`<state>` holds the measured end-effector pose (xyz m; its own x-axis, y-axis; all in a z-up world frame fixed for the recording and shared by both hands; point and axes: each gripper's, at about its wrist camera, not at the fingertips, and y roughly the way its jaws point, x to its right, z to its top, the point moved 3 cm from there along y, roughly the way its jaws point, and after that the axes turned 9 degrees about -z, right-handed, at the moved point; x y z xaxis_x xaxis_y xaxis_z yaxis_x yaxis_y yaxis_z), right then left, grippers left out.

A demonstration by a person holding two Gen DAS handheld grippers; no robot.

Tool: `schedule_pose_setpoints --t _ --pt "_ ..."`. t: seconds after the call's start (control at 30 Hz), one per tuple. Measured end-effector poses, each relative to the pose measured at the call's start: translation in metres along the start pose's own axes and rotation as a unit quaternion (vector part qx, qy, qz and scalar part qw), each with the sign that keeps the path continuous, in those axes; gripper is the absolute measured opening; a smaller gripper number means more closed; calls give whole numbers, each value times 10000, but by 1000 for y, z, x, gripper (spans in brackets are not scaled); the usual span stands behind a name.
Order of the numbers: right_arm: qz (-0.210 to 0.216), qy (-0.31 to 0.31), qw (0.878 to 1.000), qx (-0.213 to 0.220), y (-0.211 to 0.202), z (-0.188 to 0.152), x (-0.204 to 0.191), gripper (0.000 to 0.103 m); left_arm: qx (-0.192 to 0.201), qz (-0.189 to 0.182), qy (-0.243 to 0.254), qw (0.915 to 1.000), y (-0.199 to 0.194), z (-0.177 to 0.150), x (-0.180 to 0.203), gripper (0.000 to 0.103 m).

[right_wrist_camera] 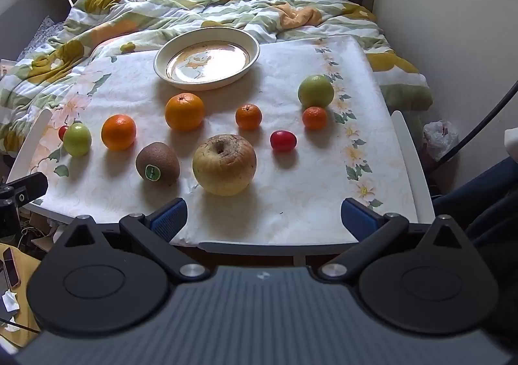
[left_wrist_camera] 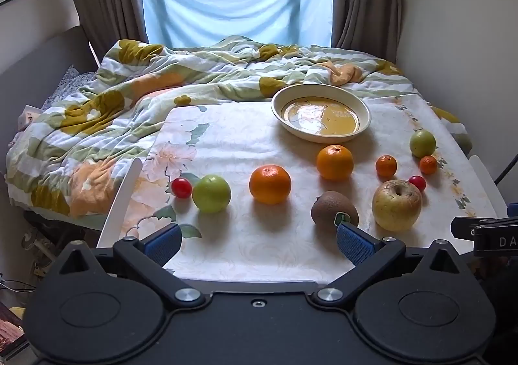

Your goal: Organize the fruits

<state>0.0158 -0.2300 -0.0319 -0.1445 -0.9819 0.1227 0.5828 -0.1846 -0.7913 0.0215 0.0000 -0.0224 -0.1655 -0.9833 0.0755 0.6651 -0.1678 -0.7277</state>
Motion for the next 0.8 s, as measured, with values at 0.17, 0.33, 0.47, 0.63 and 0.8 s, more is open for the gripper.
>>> schedule_pose_setpoints --t 0.17,0.33,0.47,0.63,0.8 --pt "0 1 10000 4 1 1 0 103 -60 131 76 9999 1 7 9 103" --pt "7 -4 10000 6 1 0 -1 103 7 96 84 9999 2 5 3 103" --pt "20 6 10000 12 0 -1 -1 103 11 99 65 9999 2 9 4 103" --pt "30 -13 10000 11 0 1 -5 103 47 39 92 9999 -1 4 -2 103" --pt "46 -41 10000 21 1 0 -9 103 64 41 116 9999 -2 5 -3 103"
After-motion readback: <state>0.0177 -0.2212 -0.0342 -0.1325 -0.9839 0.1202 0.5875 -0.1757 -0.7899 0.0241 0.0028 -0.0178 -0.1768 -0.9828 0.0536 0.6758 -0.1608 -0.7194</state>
